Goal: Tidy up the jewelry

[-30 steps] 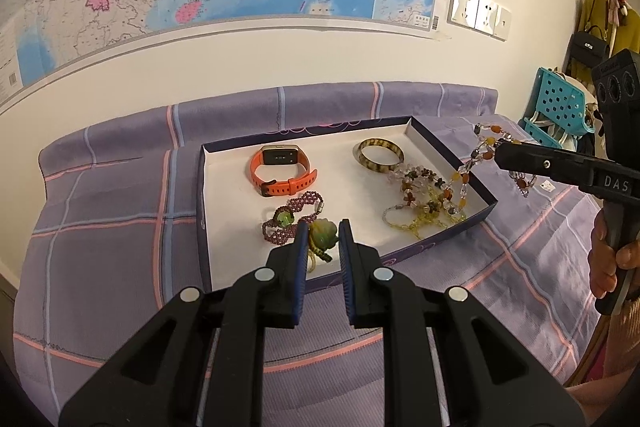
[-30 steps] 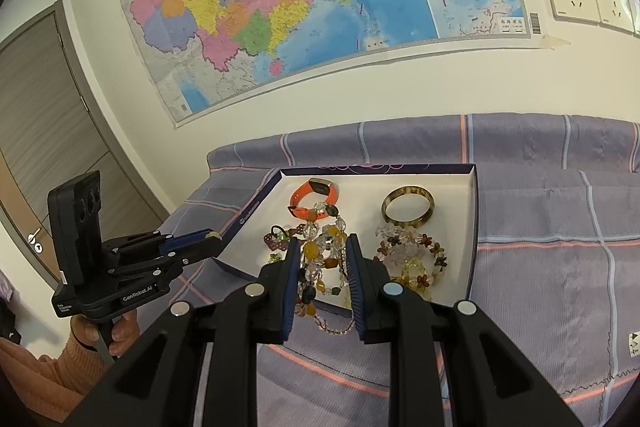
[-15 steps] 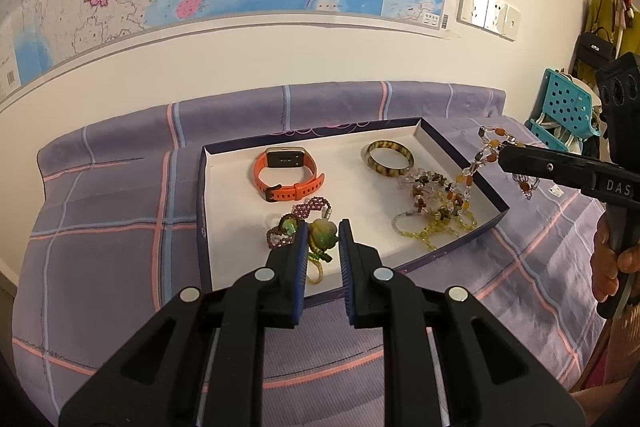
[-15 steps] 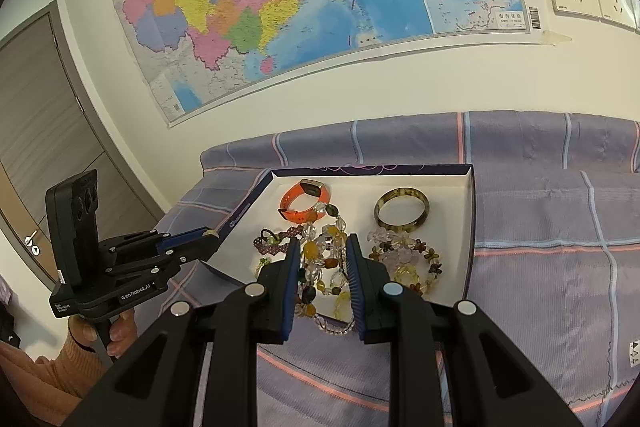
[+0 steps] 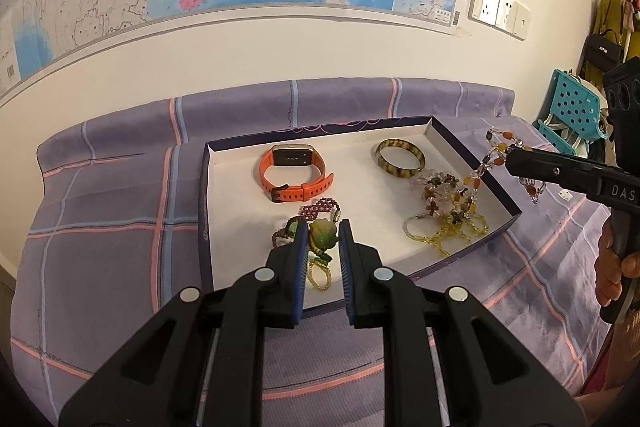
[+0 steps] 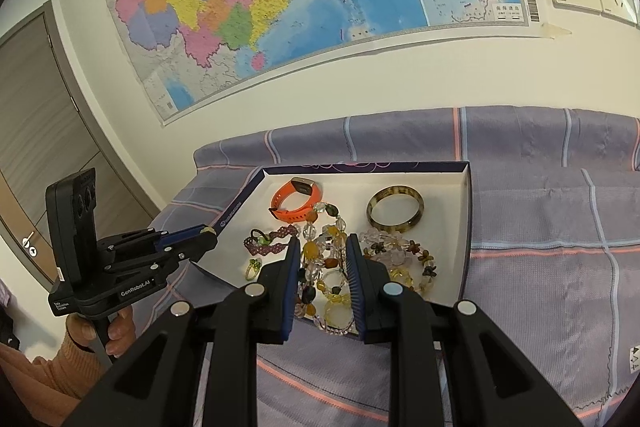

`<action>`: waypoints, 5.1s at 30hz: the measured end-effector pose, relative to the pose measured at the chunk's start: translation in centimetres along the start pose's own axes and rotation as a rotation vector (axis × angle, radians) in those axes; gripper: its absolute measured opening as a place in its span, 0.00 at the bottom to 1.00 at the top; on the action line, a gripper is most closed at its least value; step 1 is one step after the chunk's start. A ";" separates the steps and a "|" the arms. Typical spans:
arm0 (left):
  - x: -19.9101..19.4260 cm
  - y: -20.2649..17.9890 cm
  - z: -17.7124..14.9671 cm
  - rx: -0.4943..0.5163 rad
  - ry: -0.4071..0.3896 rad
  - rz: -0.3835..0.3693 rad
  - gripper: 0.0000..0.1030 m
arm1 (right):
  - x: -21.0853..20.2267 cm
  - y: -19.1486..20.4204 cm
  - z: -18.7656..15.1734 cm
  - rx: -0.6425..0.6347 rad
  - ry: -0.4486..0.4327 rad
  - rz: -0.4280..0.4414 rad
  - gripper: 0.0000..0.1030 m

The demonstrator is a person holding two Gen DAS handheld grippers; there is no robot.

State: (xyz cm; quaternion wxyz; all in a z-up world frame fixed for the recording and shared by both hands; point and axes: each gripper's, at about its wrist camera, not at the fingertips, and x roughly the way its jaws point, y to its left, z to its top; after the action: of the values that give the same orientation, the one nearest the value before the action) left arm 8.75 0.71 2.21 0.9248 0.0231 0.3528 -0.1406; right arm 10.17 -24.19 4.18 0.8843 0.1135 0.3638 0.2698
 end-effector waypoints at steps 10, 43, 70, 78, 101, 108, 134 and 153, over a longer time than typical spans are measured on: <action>0.4 0.3 0.3 -0.006 0.003 0.008 0.15 | 0.6 -0.5 0.3 0.011 0.008 -0.008 0.20; 2.1 0.9 0.3 -0.021 0.027 0.026 0.15 | 2.0 -1.7 0.4 0.034 0.024 -0.021 0.20; 3.5 1.6 0.8 -0.037 0.047 0.036 0.15 | 3.2 -2.5 0.8 0.055 0.032 -0.038 0.20; 3.9 1.7 1.1 -0.034 0.054 0.040 0.15 | 3.9 -2.9 0.9 0.066 0.037 -0.046 0.20; 5.6 1.5 0.6 -0.040 0.097 0.066 0.15 | 5.6 -3.5 0.9 0.065 0.074 -0.083 0.20; 6.1 1.5 0.7 -0.045 0.110 0.073 0.15 | 6.1 -3.7 0.7 0.067 0.090 -0.096 0.20; 6.9 1.4 0.1 -0.041 0.124 0.090 0.32 | 7.4 -3.5 0.0 0.035 0.121 -0.178 0.31; 1.8 0.2 -1.0 -0.025 0.003 0.133 0.95 | 3.8 -0.2 -1.3 -0.063 0.045 -0.220 0.81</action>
State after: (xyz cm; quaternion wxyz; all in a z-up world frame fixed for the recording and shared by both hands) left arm 9.40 0.65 0.27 0.9318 0.0353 0.3536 -0.0742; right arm 11.53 -22.22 0.96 0.9033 0.0391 0.3850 0.1851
